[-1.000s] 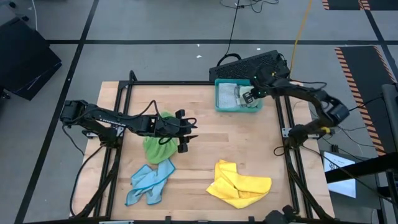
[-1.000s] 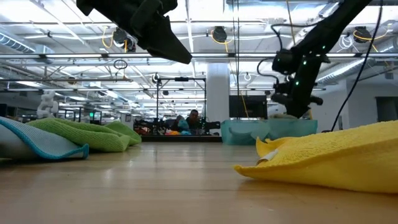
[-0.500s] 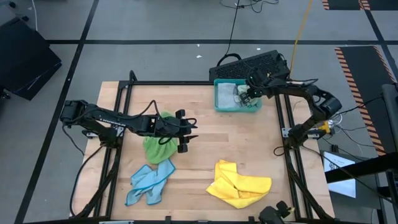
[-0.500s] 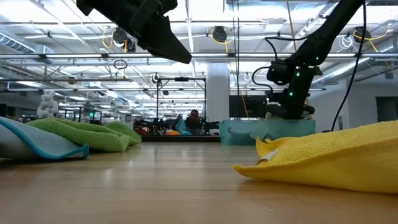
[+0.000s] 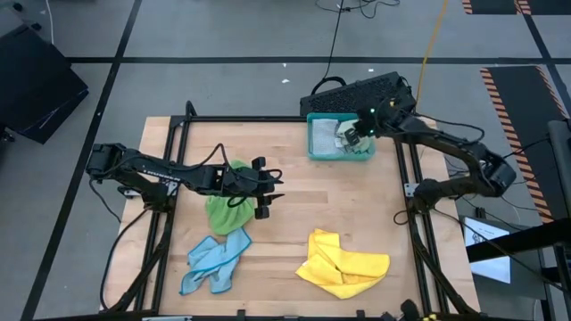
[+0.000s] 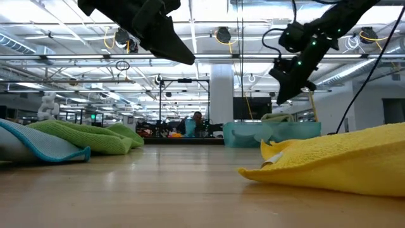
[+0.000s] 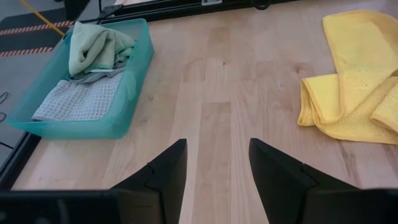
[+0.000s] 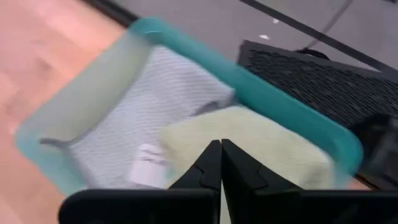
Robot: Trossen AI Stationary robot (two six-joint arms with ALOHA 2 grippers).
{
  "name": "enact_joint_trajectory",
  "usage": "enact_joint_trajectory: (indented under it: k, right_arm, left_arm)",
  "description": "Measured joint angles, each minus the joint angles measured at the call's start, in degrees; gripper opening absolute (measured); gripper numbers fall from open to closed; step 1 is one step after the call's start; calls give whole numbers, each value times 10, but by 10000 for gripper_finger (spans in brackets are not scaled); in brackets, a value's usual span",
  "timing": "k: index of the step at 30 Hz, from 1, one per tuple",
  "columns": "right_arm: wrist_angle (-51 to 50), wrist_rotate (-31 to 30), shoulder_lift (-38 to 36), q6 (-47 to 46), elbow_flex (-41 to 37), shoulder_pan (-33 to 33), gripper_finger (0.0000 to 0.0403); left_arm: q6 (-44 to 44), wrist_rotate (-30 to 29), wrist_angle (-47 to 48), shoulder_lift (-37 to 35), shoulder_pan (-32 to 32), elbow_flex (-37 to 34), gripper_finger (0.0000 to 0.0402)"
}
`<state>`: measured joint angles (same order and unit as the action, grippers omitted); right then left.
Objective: Fold microfiber towels
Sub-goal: Put the folded light green microfiber cloth into the bin
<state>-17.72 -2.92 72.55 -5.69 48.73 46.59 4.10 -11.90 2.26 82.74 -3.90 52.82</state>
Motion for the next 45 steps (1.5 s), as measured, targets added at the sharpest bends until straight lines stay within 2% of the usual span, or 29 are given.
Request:
enact_joint_trajectory:
  k: [6,10,17,22,26,30,36,41,45]
  right_arm:
    - [59,0,74,6,0,-19,0]
    - [8,0,112,8,0,-16,0]
    - [-62,0,109,8,0,-12,0]
    - [1,2,132,8,-39,9,0]
    - [31,34,161,16,-51,26,0]
    - [26,45,149,20,-48,24,0]
    - [-11,43,84,28,-32,21,0]
    - [-23,-3,51,34,-32,34,0]
    - [-49,-17,60,34,-31,53,0]
  left_arm:
    - [-1,0,-16,0,0,0,175]
    - [-4,0,-20,0,0,0,175]
    - [-3,0,-19,0,0,0,175]
    - [1,0,-20,0,0,0,175]
    - [1,0,-20,0,0,0,175]
    - [1,0,-20,0,0,0,175]
    - [1,0,-20,0,0,0,175]
    - [1,0,-20,0,0,0,175]
    - [1,0,-20,0,0,0,175]
